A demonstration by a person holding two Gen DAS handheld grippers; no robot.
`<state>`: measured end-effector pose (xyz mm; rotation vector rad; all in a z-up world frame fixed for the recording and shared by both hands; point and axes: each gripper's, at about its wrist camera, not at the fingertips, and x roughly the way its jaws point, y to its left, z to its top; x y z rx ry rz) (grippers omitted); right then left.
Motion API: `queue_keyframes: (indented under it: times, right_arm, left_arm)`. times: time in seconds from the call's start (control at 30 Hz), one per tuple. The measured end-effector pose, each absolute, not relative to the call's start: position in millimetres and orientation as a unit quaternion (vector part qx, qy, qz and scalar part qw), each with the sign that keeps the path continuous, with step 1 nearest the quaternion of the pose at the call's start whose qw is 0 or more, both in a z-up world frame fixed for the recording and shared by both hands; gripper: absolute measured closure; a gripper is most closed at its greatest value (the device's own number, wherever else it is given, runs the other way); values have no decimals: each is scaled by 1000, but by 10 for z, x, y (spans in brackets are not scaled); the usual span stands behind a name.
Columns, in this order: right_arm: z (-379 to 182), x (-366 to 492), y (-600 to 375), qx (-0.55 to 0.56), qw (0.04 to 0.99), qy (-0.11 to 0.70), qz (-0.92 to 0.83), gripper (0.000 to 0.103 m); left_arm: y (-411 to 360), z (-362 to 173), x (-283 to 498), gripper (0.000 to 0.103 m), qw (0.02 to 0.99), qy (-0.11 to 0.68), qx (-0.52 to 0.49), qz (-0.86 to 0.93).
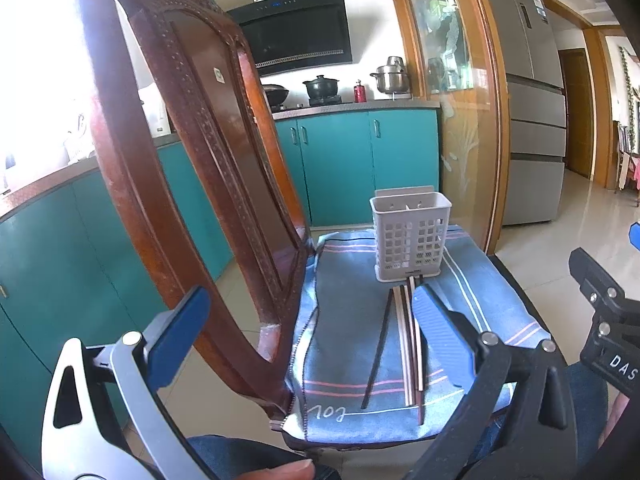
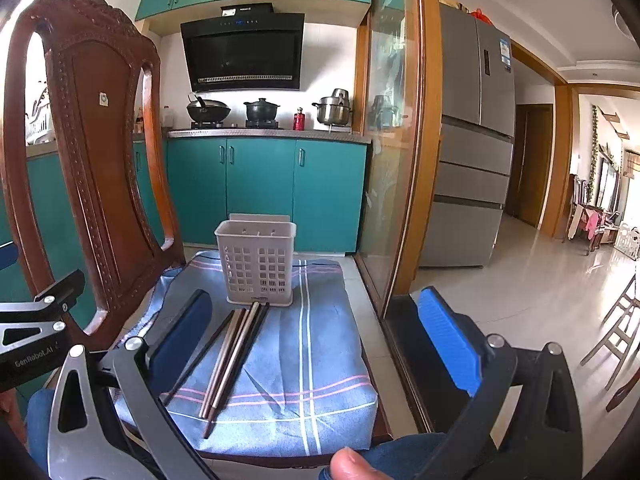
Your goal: Organize utensils
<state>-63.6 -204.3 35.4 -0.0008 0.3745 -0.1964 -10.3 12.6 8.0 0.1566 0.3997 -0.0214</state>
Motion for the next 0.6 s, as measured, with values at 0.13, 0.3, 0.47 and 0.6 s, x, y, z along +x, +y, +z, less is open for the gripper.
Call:
queue_keyframes:
  times: [0.13,0.3,0.47,0.6]
  right_arm:
    - [366,-630,-1964,-4,979,184,-87,3]
    - [350,-631,-1890,-14,979,185,-83,3]
    - [350,-631,-1897,-15,978,188,-87,3]
    - [350,-639,-1924,-12,979,186,-87,3]
  left_arm:
    - [201,107,-119,2,978,195,73,0]
    - [241,91,-107,2,978,196,66,-1]
    - [220,69,-120,2,979,194,60,-18]
    - [193,47,-114,2,978,195,70,-11]
